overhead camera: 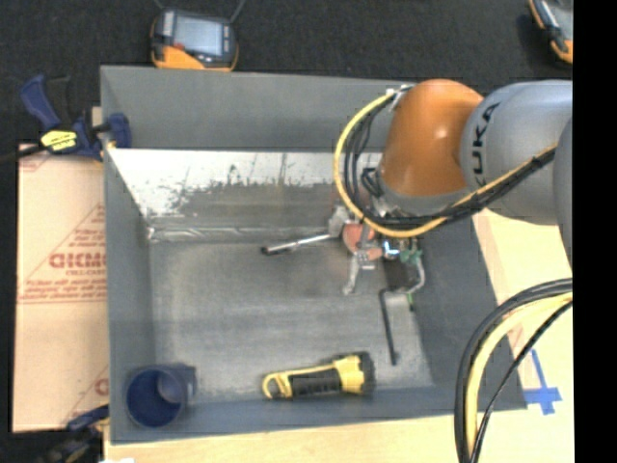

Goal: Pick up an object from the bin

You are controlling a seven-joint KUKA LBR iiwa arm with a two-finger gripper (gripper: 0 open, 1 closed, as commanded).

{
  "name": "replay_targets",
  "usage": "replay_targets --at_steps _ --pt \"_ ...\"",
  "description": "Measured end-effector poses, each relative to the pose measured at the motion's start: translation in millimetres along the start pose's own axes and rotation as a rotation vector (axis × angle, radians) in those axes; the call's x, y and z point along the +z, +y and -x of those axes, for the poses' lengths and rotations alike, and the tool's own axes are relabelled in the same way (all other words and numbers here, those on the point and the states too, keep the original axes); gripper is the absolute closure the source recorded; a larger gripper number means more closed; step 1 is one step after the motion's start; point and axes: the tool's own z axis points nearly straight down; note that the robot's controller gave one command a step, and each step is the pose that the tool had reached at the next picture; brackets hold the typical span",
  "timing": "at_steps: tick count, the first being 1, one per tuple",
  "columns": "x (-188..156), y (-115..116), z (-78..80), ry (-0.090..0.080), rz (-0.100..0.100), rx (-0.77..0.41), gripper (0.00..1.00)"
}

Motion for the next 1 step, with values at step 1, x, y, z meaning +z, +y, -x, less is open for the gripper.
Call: replay_targets --at_steps 1 --pt "-0.1 0.2 0.6 -0.001 0.0 -0.001 0.0"
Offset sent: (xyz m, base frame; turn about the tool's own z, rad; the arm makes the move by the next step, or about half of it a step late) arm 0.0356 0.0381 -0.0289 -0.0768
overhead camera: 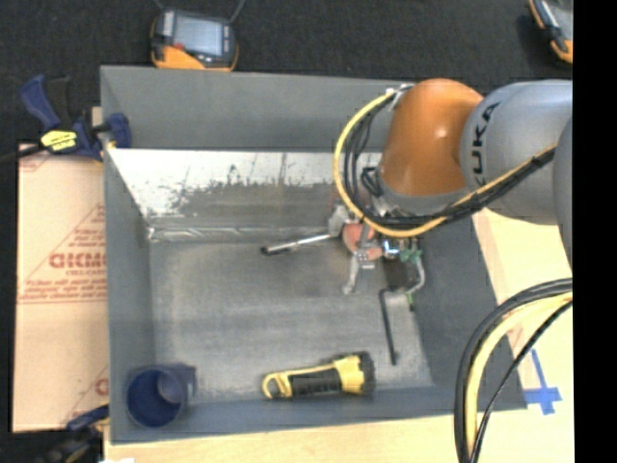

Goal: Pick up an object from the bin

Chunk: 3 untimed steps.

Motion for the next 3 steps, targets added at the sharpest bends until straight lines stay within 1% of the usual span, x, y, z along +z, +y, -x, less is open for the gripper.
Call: replay_targets --at_steps 1,2,3 --pt "29 39 36.8 -0.006 0.0 -0.072 0.0" --pt "-2 52 36.1 -0.008 0.001 -0.055 0.0" --pt "22 39 30.0 -0.007 0.001 0.003 0.0"
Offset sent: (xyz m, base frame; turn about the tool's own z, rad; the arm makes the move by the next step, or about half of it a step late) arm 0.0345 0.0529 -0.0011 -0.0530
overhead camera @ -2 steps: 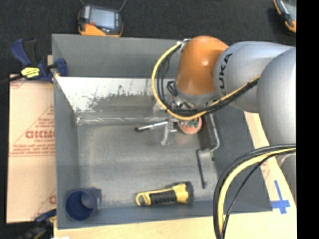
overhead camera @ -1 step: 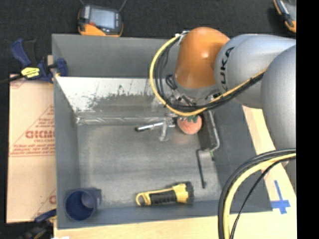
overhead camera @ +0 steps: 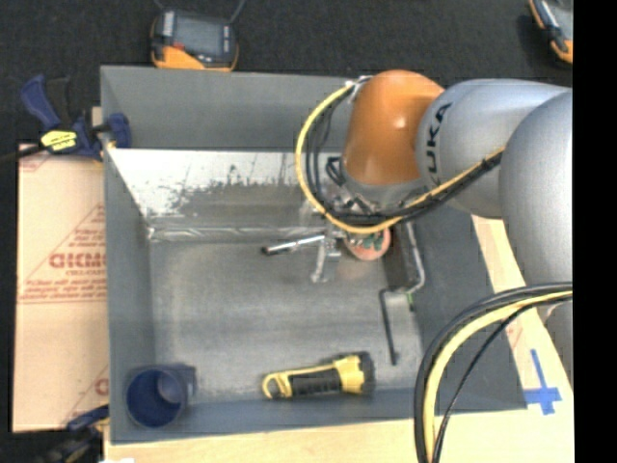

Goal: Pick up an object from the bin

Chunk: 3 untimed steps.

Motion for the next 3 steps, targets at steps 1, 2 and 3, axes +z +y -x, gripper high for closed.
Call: replay_targets --at_steps 1,2,3 --pt "48.3 -9.2 5.0 -0.003 0.002 0.019 0.0" --pt "45.6 -1.6 -1.6 -0.005 0.001 0.1 1.0" --pt "45.6 -1.6 -1.6 -0.005 0.001 0.1 1.0"
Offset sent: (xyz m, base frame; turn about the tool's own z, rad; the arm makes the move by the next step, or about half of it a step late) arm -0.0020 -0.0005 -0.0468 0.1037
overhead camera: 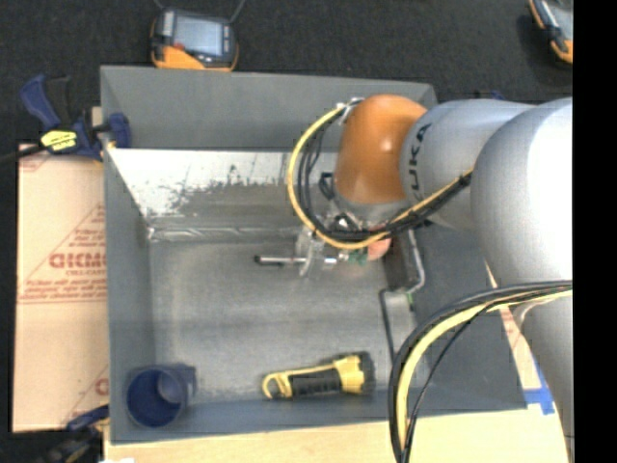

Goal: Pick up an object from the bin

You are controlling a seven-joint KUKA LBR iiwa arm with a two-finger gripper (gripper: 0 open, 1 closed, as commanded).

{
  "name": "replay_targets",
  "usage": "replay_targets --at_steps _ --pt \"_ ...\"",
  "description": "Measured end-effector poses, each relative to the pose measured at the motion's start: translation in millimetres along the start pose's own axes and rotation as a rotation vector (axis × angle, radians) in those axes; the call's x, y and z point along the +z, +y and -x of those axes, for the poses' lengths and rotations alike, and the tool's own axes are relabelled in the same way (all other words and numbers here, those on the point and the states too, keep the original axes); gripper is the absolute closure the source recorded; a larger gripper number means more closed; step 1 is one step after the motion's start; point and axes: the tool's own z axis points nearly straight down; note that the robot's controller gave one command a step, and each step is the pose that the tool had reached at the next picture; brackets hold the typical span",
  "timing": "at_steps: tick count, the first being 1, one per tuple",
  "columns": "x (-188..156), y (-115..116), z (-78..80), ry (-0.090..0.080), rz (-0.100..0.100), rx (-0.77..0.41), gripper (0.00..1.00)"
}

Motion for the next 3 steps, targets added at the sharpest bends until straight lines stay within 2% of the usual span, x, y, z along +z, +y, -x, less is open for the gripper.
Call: replay_targets --at_steps 1,2,3 --pt "-12 -1 -2.2 0.005 -0.001 0.0 1.0" --pt "-64 0 1.8 -0.005 0.001 -0.001 1.0" --pt "-98 0 2.7 -0.006 0.001 -0.001 1.0"
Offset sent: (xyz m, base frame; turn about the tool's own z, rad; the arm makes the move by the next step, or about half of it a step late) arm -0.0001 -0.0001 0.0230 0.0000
